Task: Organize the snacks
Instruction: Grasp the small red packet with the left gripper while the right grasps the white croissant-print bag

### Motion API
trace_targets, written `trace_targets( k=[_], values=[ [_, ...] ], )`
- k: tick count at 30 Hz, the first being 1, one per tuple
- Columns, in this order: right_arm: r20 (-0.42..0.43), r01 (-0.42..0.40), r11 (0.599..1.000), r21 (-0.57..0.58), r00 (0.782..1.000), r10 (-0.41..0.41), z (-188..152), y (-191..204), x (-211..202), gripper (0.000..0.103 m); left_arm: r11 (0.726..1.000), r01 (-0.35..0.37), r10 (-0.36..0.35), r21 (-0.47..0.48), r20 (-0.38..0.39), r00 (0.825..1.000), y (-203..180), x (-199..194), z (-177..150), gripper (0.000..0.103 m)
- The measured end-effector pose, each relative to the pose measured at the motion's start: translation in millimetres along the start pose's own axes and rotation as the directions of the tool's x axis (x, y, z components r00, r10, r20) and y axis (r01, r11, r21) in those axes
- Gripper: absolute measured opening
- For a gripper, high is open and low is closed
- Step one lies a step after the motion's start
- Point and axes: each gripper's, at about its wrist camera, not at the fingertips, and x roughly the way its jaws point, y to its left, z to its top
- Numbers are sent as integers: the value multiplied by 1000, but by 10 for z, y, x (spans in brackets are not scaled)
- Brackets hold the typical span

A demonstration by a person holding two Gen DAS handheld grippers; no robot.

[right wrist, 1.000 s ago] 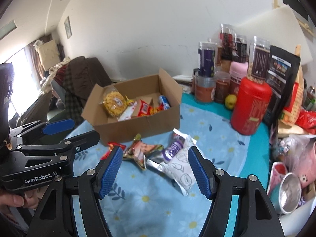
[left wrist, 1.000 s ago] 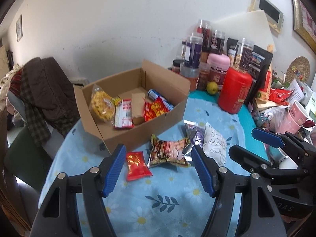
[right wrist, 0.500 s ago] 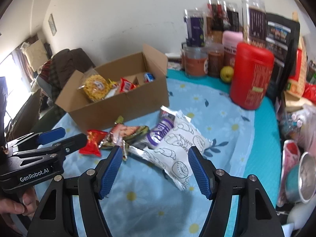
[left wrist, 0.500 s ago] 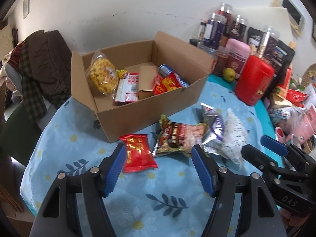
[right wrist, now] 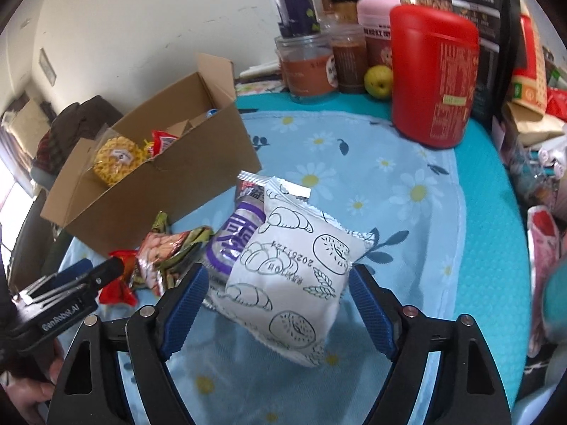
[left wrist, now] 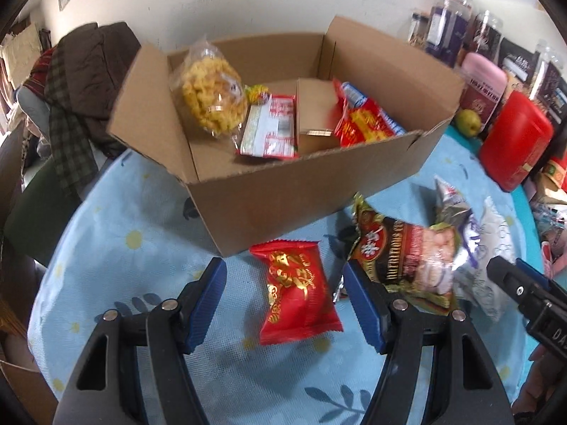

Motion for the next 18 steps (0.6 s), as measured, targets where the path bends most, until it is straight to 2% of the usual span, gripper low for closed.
trace_targets(
  k=[4,6,7,8,12,18],
  values=[
    [-9,20,1000,-2,1000,-20,57,-13,89,82,1000,16,-16,-6,-15,1000,13,79,-30,68],
    [-11,31,999,-15,999,-31,60,-11,117,78,999,35,-35,-1,-13,999,18,96,-44,56],
    [-6,45,999,-28,999,-45,56,-4,120,74,999,45,-45,4,-28,999,15,118,-52,45],
    [-2,53,998,-37,999,-53,50,-3,119,69,998,58,-58,5,-38,998,19,134,-60,38],
    [0,50,997,-66,999,-50,24,0,77,54,997,72,-72,9,-44,996,16,91,-99,38],
    [-7,44,995,-95,999,-45,-119,-2,-44,50,996,80,-78,34,-54,995,-31,-29,-245,38]
  ],
)
